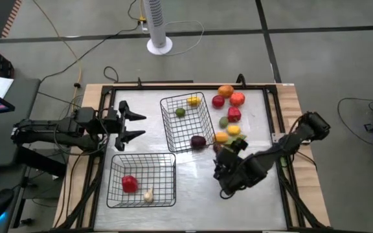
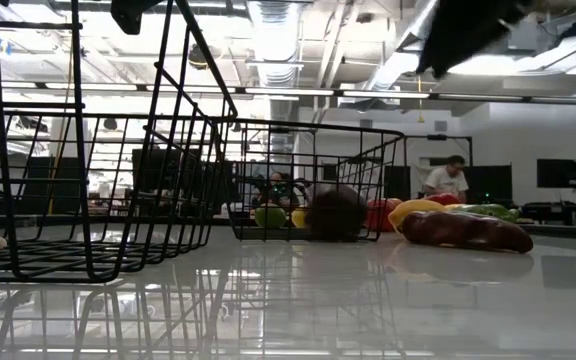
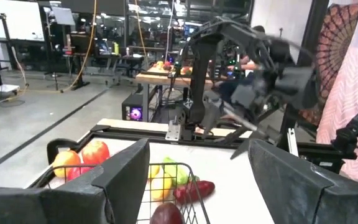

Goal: Sort produce into baskets
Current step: Put the red chili pepper into the bottom black wire basket, then put the green cucumber into the bottom black wire basket

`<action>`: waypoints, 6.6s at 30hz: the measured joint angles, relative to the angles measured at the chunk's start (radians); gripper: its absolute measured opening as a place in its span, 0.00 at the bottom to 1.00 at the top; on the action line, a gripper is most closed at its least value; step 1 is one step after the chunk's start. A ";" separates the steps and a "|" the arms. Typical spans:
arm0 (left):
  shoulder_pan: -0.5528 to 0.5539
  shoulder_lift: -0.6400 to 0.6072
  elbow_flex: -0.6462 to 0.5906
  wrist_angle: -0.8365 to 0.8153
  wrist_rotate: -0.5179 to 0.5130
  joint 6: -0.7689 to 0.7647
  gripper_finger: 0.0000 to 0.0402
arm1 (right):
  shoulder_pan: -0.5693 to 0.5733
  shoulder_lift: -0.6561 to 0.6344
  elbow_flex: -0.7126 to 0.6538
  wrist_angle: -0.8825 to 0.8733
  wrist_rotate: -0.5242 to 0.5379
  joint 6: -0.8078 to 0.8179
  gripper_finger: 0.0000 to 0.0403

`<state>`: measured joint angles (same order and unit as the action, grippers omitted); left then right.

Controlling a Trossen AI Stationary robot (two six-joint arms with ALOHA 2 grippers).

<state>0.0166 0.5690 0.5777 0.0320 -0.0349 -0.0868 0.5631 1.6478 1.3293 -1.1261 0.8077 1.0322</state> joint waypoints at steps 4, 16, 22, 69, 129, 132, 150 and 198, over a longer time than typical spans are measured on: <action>0.000 0.000 0.000 0.000 0.000 0.014 0.65 | -0.007 0.000 -0.154 0.149 -0.037 0.058 0.95; 0.000 0.000 0.000 -0.015 -0.003 0.019 0.65 | -0.115 0.000 -0.442 0.452 -0.143 0.008 0.90; 0.000 0.000 0.000 -0.015 -0.003 0.019 0.65 | -0.123 0.001 -0.522 0.570 -0.198 -0.023 0.78; 0.000 0.000 0.000 -0.014 -0.029 0.039 0.65 | -0.071 -0.150 -0.094 0.603 -0.026 -0.454 0.40; 0.000 -0.001 0.000 -0.018 -0.021 0.011 0.65 | -0.010 -0.117 -0.215 -0.133 -0.247 0.203 0.72; 0.000 0.000 0.000 -0.018 -0.021 0.011 0.65 | -0.054 -0.227 -0.304 -0.119 -0.287 0.205 0.72; 0.000 0.000 0.000 -0.018 -0.023 0.022 0.65 | -0.539 -0.370 -0.468 -0.039 -0.547 -0.290 0.74; 0.000 -0.032 0.000 -0.013 -0.106 0.066 0.65 | -0.518 -0.182 -0.279 0.019 -0.582 -0.475 0.61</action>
<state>0.0166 0.5371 0.5777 0.0192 -0.1410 -0.0212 0.0453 1.4656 1.0505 -1.1075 0.2253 0.5569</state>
